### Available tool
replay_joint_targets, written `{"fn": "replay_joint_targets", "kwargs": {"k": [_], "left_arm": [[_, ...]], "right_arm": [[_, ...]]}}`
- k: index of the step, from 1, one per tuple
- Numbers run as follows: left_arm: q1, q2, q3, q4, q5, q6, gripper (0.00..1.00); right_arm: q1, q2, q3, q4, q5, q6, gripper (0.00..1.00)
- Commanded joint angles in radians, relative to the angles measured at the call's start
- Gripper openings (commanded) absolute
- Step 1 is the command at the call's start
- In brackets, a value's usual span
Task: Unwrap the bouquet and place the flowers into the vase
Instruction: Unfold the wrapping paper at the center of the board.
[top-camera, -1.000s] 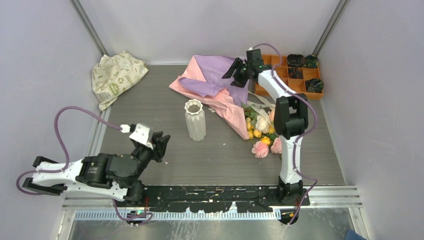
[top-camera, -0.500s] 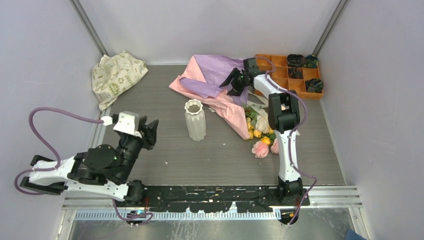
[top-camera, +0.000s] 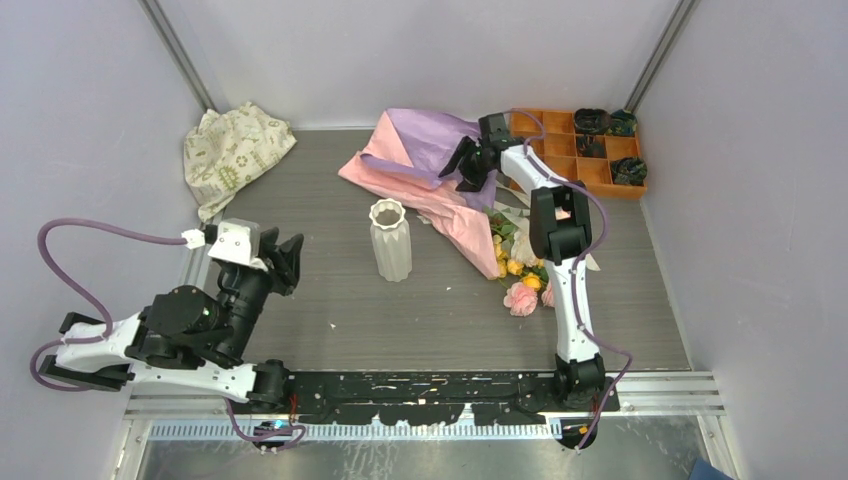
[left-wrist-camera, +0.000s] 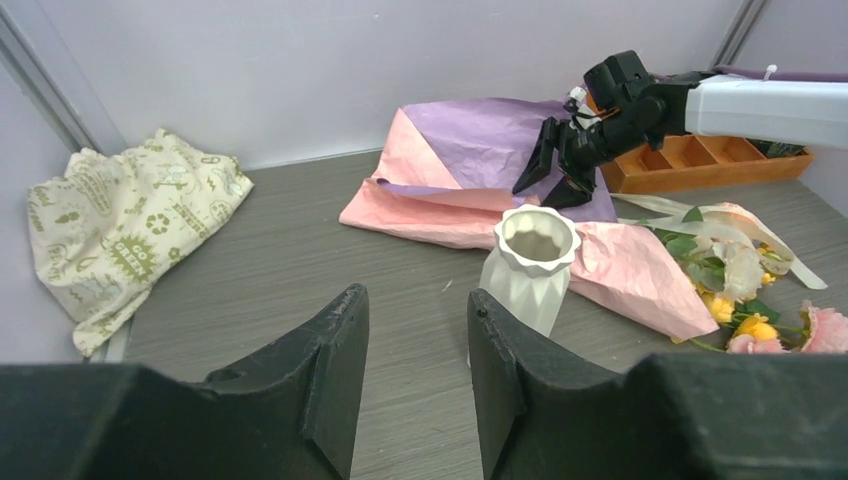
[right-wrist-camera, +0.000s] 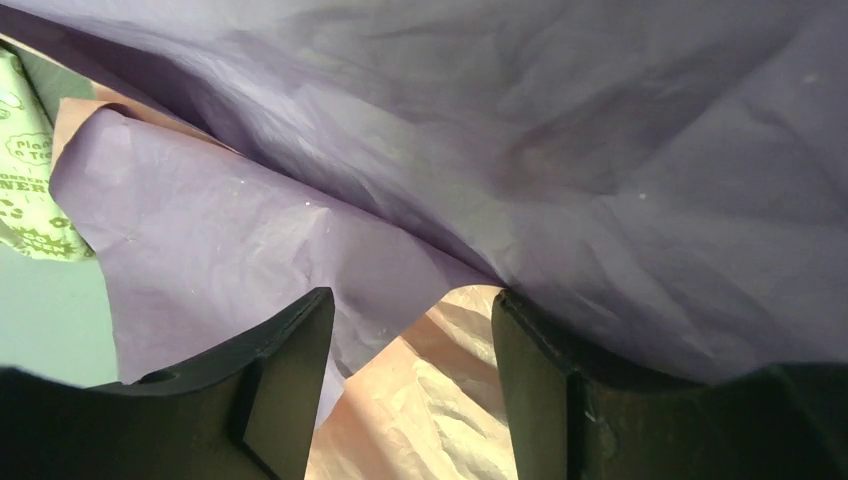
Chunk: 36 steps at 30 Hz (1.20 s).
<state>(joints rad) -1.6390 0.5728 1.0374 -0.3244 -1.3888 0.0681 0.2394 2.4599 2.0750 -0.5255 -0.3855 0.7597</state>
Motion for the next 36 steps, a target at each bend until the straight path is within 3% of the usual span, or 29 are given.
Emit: {"fn": "replay_joint_targets", "kwargs": {"k": [1,4,7,14,17,28,36], "left_arm": [[-0.001,-0.004,0.013,0.157,-0.008,0.118,0.43],[-0.001,0.033,0.021,0.208,-0.002,0.184,0.44],[0.001,0.072,0.035,0.213,0.004,0.199,0.44],[0.002,0.052,0.008,0.241,0.011,0.171,0.44],[0.002,0.013,-0.014,0.244,0.010,0.149,0.44],[0.015,0.007,-0.018,0.266,0.011,0.168,0.43],[0.021,0.007,-0.015,0.266,0.024,0.167,0.41]], "right_arm": [[-0.006,-0.082,0.012,-0.063,0.076,-0.082,0.65],[-0.006,-0.041,0.048,-0.074,0.056,-0.081,0.64],[-0.005,-0.006,0.063,-0.069,0.000,-0.056,0.55],[-0.001,-0.080,-0.031,0.023,-0.042,-0.021,0.13],[0.003,-0.127,-0.056,0.054,-0.075,-0.003,0.01],[0.103,-0.374,-0.237,0.216,-0.160,0.075,0.01],[0.159,-0.470,-0.312,0.218,-0.211,0.053,0.01]]}}
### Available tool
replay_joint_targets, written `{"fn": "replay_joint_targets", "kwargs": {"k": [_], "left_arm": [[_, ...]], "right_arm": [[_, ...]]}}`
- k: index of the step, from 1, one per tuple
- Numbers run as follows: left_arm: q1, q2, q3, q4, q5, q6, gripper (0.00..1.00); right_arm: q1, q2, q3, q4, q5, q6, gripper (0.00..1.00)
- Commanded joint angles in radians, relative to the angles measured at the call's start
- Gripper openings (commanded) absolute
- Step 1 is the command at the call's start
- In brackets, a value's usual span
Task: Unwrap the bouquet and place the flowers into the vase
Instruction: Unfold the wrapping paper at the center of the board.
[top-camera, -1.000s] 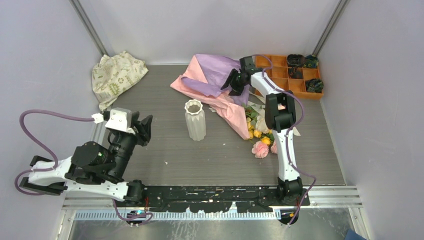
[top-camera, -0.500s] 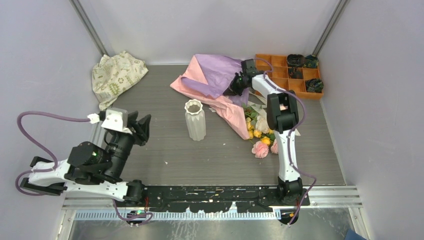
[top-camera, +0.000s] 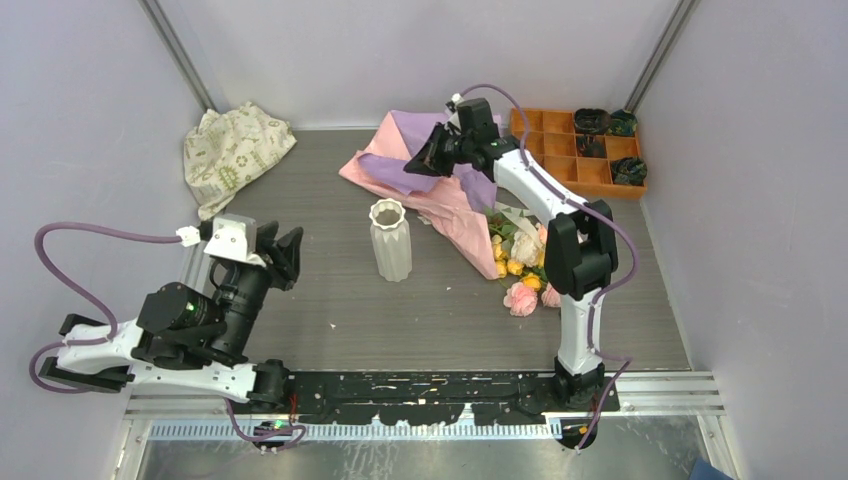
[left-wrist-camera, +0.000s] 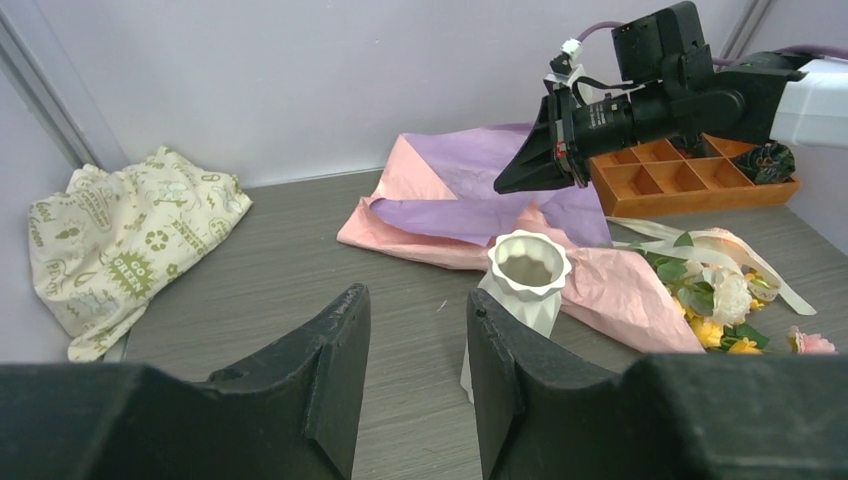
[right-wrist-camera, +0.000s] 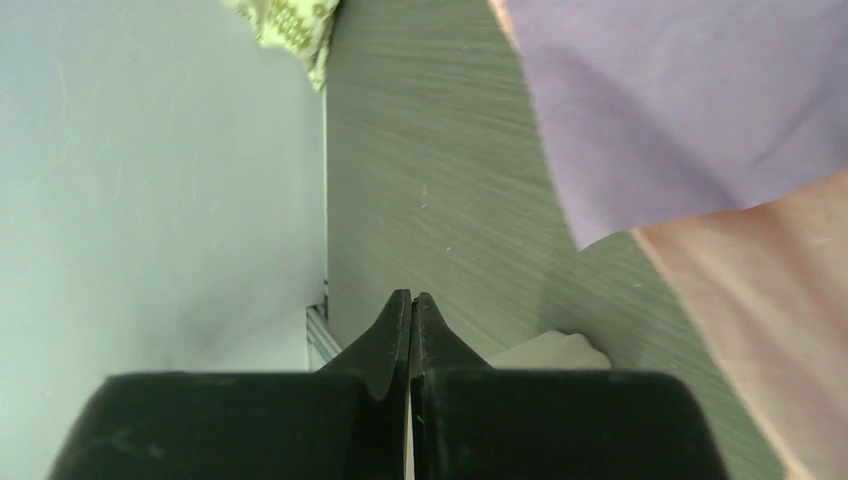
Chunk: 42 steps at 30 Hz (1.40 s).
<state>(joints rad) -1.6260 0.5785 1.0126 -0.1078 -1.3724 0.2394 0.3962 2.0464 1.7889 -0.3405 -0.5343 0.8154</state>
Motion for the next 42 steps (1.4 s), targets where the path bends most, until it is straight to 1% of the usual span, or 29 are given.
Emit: {"fn": "replay_joint_targets", "kwargs": {"k": [1,2,4,5,7,10,12,14,16,17,20,22,26,31,35,36,38,40,42], "left_arm": [[0.008,0.001,0.010,0.049,0.010,-0.005,0.41],[0.008,0.000,0.010,0.049,0.011,-0.005,0.41],[0.008,0.002,0.010,0.047,0.013,-0.007,0.41],[0.008,0.003,0.009,0.044,0.012,-0.010,0.41],[0.008,0.011,0.010,0.043,0.008,-0.008,0.41],[0.008,0.023,0.025,0.002,-0.009,-0.032,0.41],[0.007,0.024,0.036,-0.039,-0.019,-0.064,0.41],[0.008,0.020,0.033,-0.058,-0.026,-0.084,0.41],[0.007,0.013,0.030,-0.060,-0.027,-0.091,0.42],[0.007,0.011,0.028,-0.059,-0.028,-0.093,0.42],[0.007,0.005,0.029,-0.061,-0.028,-0.094,0.43],[0.007,0.010,0.032,-0.059,-0.037,-0.094,0.43],[0.008,0.038,0.060,-0.076,-0.067,-0.101,0.45],[0.009,0.054,0.074,-0.120,-0.052,-0.152,0.47],[0.023,0.094,0.096,-0.113,-0.059,-0.139,0.48],[0.035,0.115,0.113,-0.093,-0.058,-0.108,0.48],[0.095,0.182,0.166,-0.019,-0.059,-0.007,0.47],[0.213,0.260,0.257,-0.019,-0.006,0.031,0.46],[0.359,0.372,0.365,-0.085,0.068,0.003,0.46]], "right_arm": [[0.003,-0.055,-0.017,0.005,-0.065,-0.017,0.06],[0.002,-0.059,-0.012,-0.027,-0.035,-0.041,0.15],[-0.008,-0.077,-0.023,-0.049,0.034,-0.077,0.38],[-0.020,-0.084,-0.028,-0.052,0.049,-0.082,0.44],[-0.050,-0.095,-0.039,-0.052,0.050,-0.082,0.51],[-0.089,-0.101,-0.053,-0.063,0.078,-0.101,0.56],[-0.108,-0.093,-0.036,-0.133,0.133,-0.144,0.57],[-0.123,-0.084,-0.021,-0.190,0.211,-0.194,0.61],[-0.140,-0.067,-0.020,-0.221,0.253,-0.224,0.62],[-0.151,-0.056,-0.025,-0.224,0.249,-0.226,0.63],[-0.178,-0.019,-0.064,-0.183,0.189,-0.197,0.64],[-0.186,0.003,-0.088,-0.148,0.150,-0.177,0.67],[-0.186,0.048,-0.104,-0.099,0.073,-0.141,0.68],[-0.185,0.100,-0.099,-0.075,0.017,-0.114,0.68],[-0.177,0.140,-0.082,-0.080,0.000,-0.107,0.68],[-0.174,0.150,-0.075,-0.083,-0.001,-0.108,0.67],[-0.167,0.169,-0.062,-0.087,-0.004,-0.107,0.66],[-0.160,0.188,-0.049,-0.087,-0.011,-0.099,0.62],[-0.152,0.198,-0.040,-0.085,-0.014,-0.090,0.56]]}}
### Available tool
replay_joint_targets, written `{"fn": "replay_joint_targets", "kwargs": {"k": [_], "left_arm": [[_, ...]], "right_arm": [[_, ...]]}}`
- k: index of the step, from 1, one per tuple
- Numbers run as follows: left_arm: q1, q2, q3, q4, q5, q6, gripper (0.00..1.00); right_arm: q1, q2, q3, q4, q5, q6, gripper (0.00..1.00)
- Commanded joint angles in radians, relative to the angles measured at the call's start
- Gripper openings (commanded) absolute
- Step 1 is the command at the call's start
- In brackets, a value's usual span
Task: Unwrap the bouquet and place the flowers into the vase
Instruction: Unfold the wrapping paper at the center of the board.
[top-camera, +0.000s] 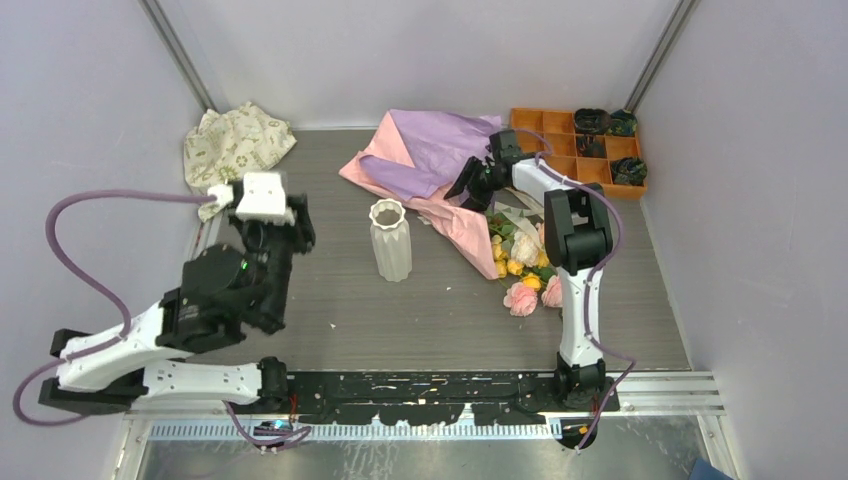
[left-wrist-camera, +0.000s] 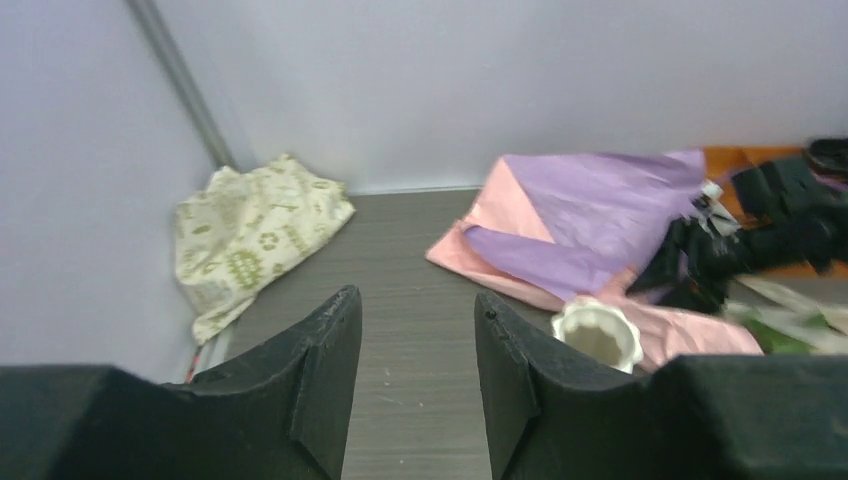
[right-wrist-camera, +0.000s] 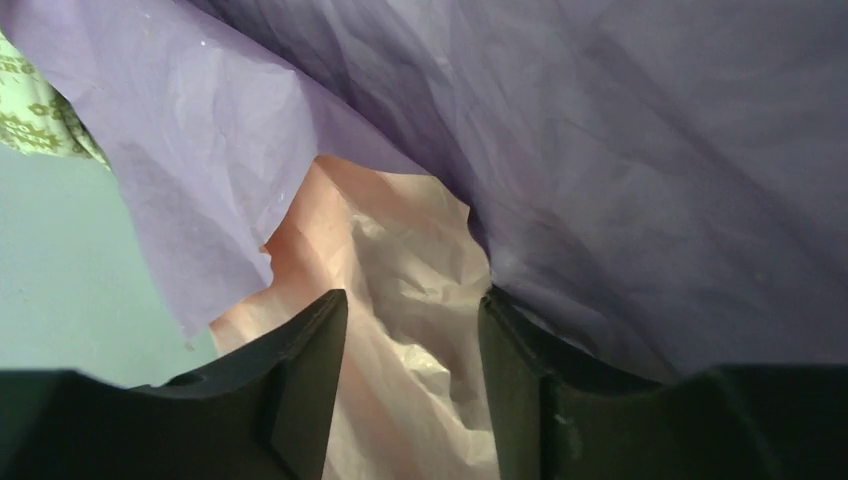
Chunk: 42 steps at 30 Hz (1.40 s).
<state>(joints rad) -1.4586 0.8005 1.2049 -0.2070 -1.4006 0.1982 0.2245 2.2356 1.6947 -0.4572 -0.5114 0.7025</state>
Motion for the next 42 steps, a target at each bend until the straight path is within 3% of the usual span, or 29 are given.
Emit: {"fn": "replay_joint_targets", "kwargs": {"k": [1,4,6,12,19,29,31,34,36,42], "left_arm": [[0.293,0.207,0.238,-0.047,0.143,0.012,0.46],[0.522,0.388,0.474,-0.369,0.391,-0.239,0.47],[0.659,0.479,0.589,-0.499,0.581,-0.353,0.46],[0.918,0.536,0.566,-0.507,0.961,-0.529,0.45],[1.125,0.538,0.366,-0.407,1.335,-0.637,0.38],[1.153,0.584,0.239,-0.226,1.490,-0.634,0.34],[1.153,0.604,0.229,-0.198,1.505,-0.637,0.33],[1.166,0.649,0.221,-0.138,1.532,-0.649,0.33],[1.185,0.706,0.246,-0.125,1.582,-0.668,0.33],[1.195,0.833,0.310,-0.148,1.643,-0.668,0.28]], "right_arm": [[0.024,0.012,0.059,0.032,-0.039,0.024,0.52],[0.034,0.015,0.073,0.030,-0.042,0.025,0.36],[0.041,0.008,0.077,0.031,-0.042,0.025,0.24],[0.055,-0.045,0.056,0.055,-0.044,0.023,0.01],[0.088,-0.167,-0.008,0.094,-0.047,0.028,0.01],[0.176,-0.320,-0.098,0.152,-0.103,0.061,0.01],[0.187,-0.325,-0.111,0.161,-0.092,0.061,0.08],[0.175,-0.319,-0.095,0.142,-0.035,0.039,0.42],[0.164,-0.293,-0.074,0.137,-0.029,0.039,0.53],[0.157,-0.205,-0.072,0.214,-0.099,0.117,0.58]]}}
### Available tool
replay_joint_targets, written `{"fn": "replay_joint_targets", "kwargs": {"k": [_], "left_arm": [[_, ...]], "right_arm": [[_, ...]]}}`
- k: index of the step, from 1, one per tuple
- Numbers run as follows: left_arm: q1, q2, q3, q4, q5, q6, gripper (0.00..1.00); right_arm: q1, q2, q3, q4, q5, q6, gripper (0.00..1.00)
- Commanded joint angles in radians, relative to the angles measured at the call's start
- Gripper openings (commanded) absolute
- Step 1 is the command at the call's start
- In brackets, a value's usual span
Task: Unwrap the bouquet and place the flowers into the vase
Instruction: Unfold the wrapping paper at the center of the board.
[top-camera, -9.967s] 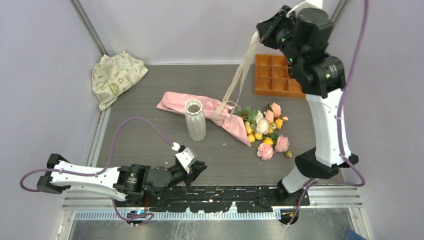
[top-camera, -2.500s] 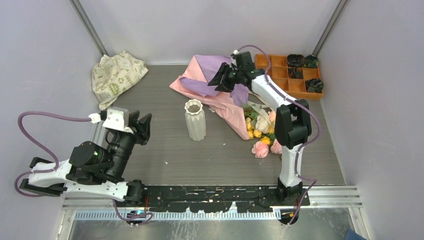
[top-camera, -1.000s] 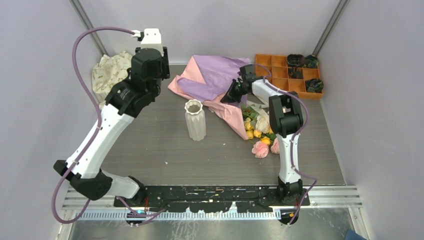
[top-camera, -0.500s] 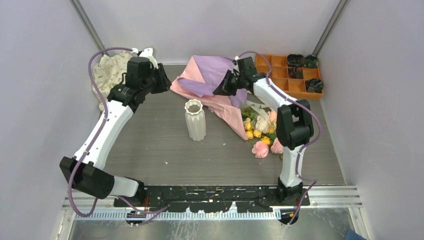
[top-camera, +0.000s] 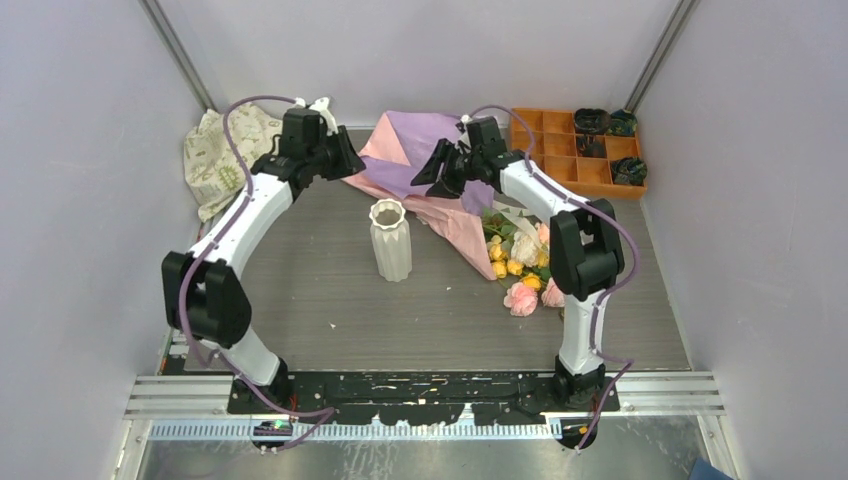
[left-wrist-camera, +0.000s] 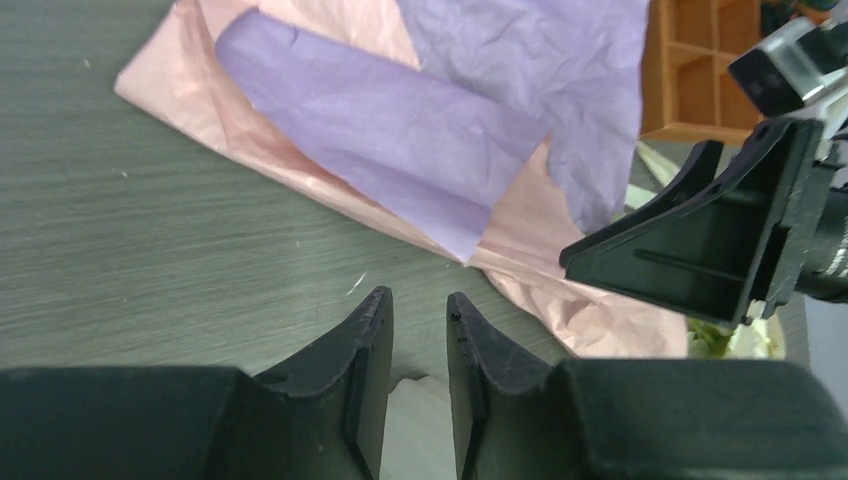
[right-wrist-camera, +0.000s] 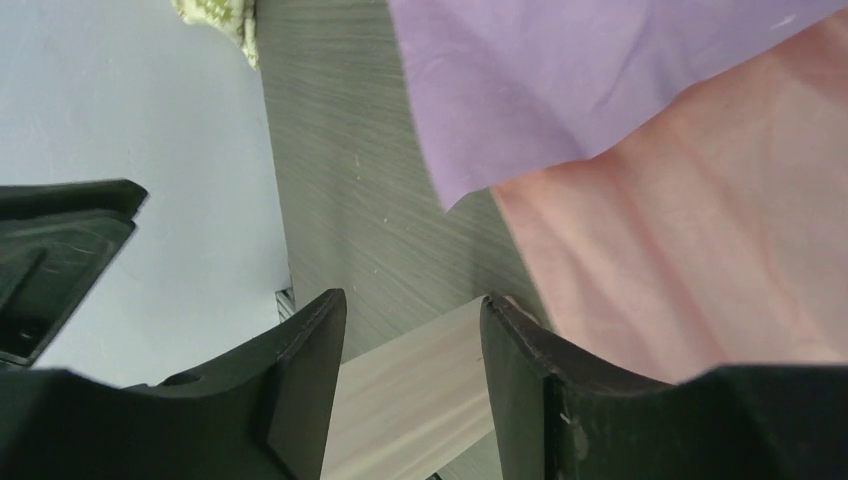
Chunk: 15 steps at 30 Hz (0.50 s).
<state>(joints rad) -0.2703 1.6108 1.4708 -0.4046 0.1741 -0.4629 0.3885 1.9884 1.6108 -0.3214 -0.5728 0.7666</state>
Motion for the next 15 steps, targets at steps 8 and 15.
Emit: {"fn": "replay_joint_targets", "kwargs": {"k": [8,15], "left_arm": [[0.008,0.049,0.042,0.071,0.060,-0.008,0.28],[0.008,0.037,0.004,0.078,0.042,-0.001,0.27]], "right_arm": [[-0.004,0.136,0.040,0.147,-0.082,0.122,0.57],[-0.001,0.241,0.135,0.166,-0.070,0.176,0.56]]}}
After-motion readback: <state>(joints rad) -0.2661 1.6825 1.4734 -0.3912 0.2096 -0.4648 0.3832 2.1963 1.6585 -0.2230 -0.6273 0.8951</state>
